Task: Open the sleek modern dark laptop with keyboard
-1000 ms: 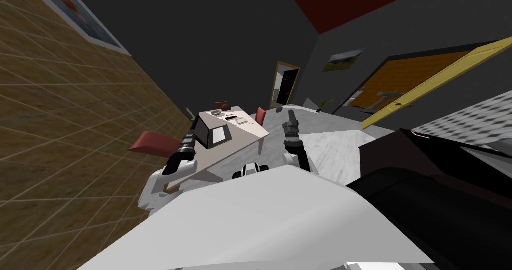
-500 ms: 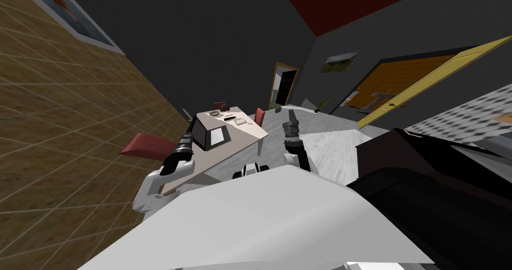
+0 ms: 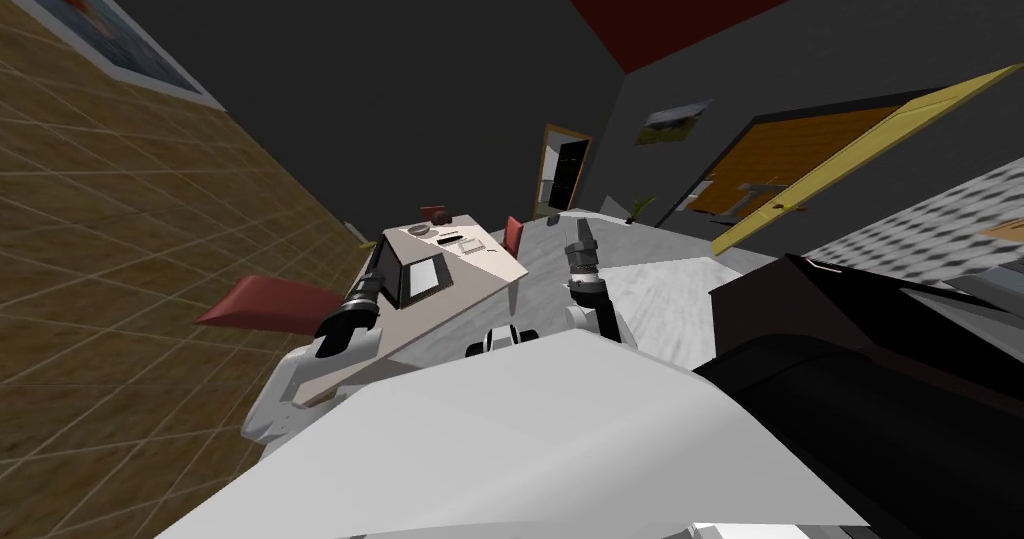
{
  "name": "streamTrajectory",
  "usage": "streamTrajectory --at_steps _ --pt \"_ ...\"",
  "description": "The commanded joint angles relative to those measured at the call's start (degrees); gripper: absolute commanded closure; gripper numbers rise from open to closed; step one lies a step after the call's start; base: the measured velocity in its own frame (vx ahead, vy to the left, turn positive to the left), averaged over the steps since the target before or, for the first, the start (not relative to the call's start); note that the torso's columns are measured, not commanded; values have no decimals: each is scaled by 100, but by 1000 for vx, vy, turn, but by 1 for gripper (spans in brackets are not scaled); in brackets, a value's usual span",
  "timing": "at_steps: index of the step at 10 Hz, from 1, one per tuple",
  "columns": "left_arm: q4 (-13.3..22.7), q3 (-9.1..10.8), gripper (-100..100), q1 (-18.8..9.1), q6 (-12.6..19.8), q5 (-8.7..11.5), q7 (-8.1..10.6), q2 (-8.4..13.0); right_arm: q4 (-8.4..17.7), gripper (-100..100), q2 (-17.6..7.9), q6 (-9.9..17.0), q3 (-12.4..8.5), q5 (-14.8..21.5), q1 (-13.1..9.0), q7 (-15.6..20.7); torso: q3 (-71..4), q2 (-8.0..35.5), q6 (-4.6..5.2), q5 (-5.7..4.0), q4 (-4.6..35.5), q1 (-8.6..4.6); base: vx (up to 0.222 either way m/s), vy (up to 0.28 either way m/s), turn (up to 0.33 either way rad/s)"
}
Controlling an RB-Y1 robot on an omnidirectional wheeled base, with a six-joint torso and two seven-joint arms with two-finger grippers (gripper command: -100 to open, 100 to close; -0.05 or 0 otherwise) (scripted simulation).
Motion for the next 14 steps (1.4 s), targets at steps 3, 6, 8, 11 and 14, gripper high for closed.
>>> streamTrajectory --at_steps 3,6,8,11,14 --pt "427 -13 100 54 -404 -536 -377 62 0 0 0 0 0 0 0 0 8 7 -22 10 -5 8 62 -106 21" --pt "747 -22 100 89 -706 -926 -638 102 0 0 0 0 0 0 0 0 7 3 -26 35 -19 40 47 -101 8" --pt "960 -28 100 112 -907 -1187 -812 129 0 0 0 0 0 0 0 0 5 -2 -26 36 -17 48 54 -100 14" --pt "1085 34 100 73 -1205 -1507 -1019 -16 0 0 -1 0 -1 0 0 0 15 24 -35 20 5 56 24 -62 16" --pt "1287 134 100 67 -1580 -1981 -1308 -346 0 0 -1 0 -1 0 0 0 8 16 -38 7 6 41 50 -15 67"
